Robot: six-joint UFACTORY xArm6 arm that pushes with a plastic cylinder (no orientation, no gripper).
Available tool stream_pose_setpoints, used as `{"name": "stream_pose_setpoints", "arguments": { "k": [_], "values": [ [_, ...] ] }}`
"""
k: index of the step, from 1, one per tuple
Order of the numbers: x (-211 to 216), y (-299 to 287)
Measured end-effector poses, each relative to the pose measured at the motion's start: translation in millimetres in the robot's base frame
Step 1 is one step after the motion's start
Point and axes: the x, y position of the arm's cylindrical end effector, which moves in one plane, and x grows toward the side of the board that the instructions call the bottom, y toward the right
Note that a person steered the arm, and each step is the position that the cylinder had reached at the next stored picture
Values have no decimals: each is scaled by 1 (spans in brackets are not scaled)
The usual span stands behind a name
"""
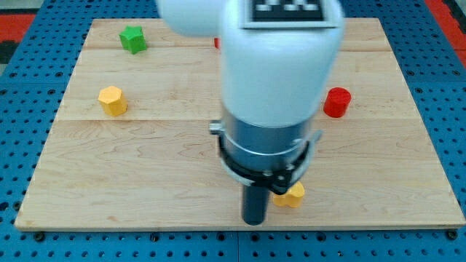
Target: Move the yellow heart to the bottom right side of the board
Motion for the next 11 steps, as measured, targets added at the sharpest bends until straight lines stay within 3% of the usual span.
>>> {"name": "stream_pose_setpoints", "arguments": {
  "k": [2, 5, 7, 11],
  "values": [
    [-24, 91],
    [-54, 51],
    [-56, 127],
    [-88, 95]
  ]
}}
